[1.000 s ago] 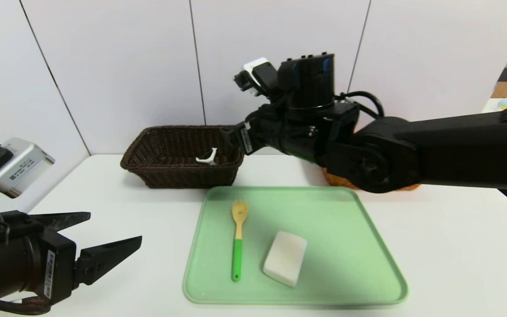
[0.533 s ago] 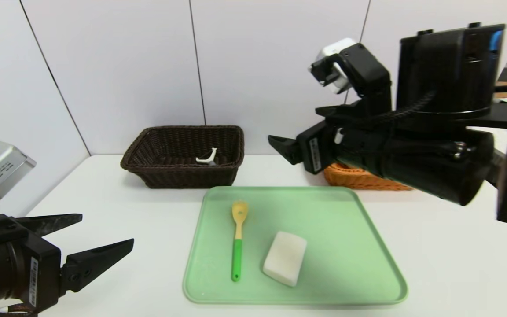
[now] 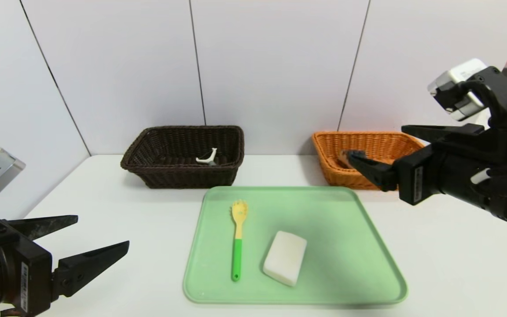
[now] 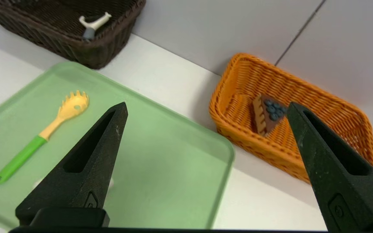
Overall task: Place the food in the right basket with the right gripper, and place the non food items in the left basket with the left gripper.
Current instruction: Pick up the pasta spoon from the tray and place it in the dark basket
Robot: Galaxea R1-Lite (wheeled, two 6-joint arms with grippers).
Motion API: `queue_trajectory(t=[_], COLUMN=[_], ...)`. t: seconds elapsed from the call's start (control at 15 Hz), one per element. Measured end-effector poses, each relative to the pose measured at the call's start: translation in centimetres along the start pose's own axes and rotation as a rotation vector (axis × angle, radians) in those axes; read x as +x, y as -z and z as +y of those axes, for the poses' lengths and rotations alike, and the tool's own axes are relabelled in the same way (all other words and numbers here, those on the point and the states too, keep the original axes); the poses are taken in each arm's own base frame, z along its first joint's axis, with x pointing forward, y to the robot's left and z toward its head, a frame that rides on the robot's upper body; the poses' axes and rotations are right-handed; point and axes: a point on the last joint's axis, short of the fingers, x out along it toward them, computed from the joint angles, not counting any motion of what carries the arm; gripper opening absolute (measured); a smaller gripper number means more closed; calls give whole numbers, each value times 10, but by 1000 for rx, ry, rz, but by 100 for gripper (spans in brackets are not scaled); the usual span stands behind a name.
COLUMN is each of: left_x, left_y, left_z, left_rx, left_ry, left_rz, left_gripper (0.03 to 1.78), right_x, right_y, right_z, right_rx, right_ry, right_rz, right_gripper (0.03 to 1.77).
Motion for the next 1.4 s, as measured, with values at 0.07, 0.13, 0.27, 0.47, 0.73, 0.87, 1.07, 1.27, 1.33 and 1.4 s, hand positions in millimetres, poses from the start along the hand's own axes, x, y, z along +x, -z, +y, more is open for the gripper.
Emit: queue_trajectory(t=[0.07,0.13,0.27,0.47,0.73,0.87,1.07,1.27,1.33,1.4], left_x=[0,0,0,0,0,-1,1,6,10,15], left_y=[0,1,2,1,3,5,3,-10,-19,-27], left_z=[0,0,0,0,0,0,-1,-9,-14,-20], left_rx=[-1,-2,1,2,2,2,0,-6,-22,-46], left_ry=[1,1,2,6,8,7,12,44,60,77], left_rz=[-1,2,4,2,7,10,9,8,15,33], left_gripper=[169,169,169,169,169,169,169,169,169,169], right_x=[-6,-12,-23,-36,-54,-60,-65,-67,-67,-67], right_y=[6,10,17,29,48,53,57,60,61,63], right_z=[-3,-7,-15,-23,-28,-31,-32,-32,-32,-31], right_rx=[1,4,11,17,21,24,26,26,26,25], right_ry=[12,26,60,92,120,135,142,141,141,140], right_rz=[6,7,12,23,38,42,40,44,47,52], right_gripper=[169,169,169,169,169,169,169,169,169,169])
